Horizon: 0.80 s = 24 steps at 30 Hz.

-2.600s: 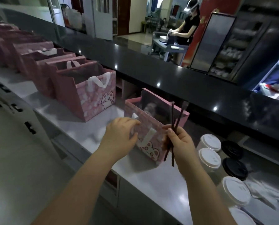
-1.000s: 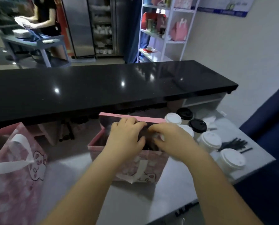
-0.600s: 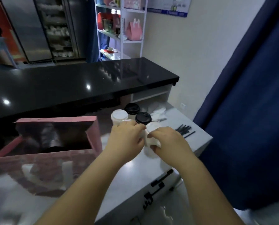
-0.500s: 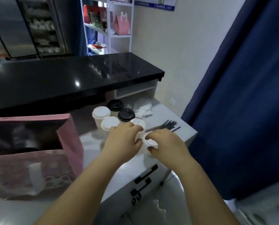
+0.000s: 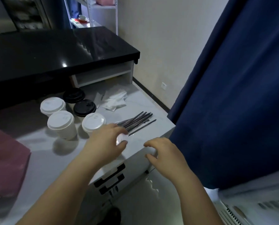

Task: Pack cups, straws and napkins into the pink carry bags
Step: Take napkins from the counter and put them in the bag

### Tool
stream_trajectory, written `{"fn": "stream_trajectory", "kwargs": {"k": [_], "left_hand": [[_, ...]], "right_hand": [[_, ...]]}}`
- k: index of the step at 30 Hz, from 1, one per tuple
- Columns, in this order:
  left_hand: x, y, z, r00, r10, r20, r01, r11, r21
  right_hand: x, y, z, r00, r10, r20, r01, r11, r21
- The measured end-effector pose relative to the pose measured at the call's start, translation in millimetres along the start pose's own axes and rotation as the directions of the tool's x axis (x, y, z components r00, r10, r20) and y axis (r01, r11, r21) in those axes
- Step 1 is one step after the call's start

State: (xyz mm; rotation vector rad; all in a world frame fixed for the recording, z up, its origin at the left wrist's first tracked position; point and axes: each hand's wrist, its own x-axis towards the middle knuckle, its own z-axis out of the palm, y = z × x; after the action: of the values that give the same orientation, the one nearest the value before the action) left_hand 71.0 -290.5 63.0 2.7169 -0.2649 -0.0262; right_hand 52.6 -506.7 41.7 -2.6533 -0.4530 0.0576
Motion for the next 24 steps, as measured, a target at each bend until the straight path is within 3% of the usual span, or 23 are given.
{"fn": "stream_trajectory", "kwargs": {"k": [4, 10, 24], "left_hand": [[49.2, -18.7, -7.6, 0.996, -0.084, -0.024, 0.085, 0.995, 0.046], [111.5, -45.8, 13.3, 0.993, -0.118, 0.017, 0.116, 0.990, 0.079], [189.2, -84.7, 19.1, 0.965, -0.262, 0.017, 0.262, 0.965, 0.018]], "right_hand": [[48.5, 13.0, 1.1, 0.999, -0.037, -0.026, 0.038, 0.998, 0.052], [141.5, 16.2, 4.5, 0.993, -0.105, 0.056, 0.106, 0.994, -0.012], [290.7, 50.3, 37.3, 0.965, -0.151, 0.213, 0.146, 0.989, 0.040]]}}
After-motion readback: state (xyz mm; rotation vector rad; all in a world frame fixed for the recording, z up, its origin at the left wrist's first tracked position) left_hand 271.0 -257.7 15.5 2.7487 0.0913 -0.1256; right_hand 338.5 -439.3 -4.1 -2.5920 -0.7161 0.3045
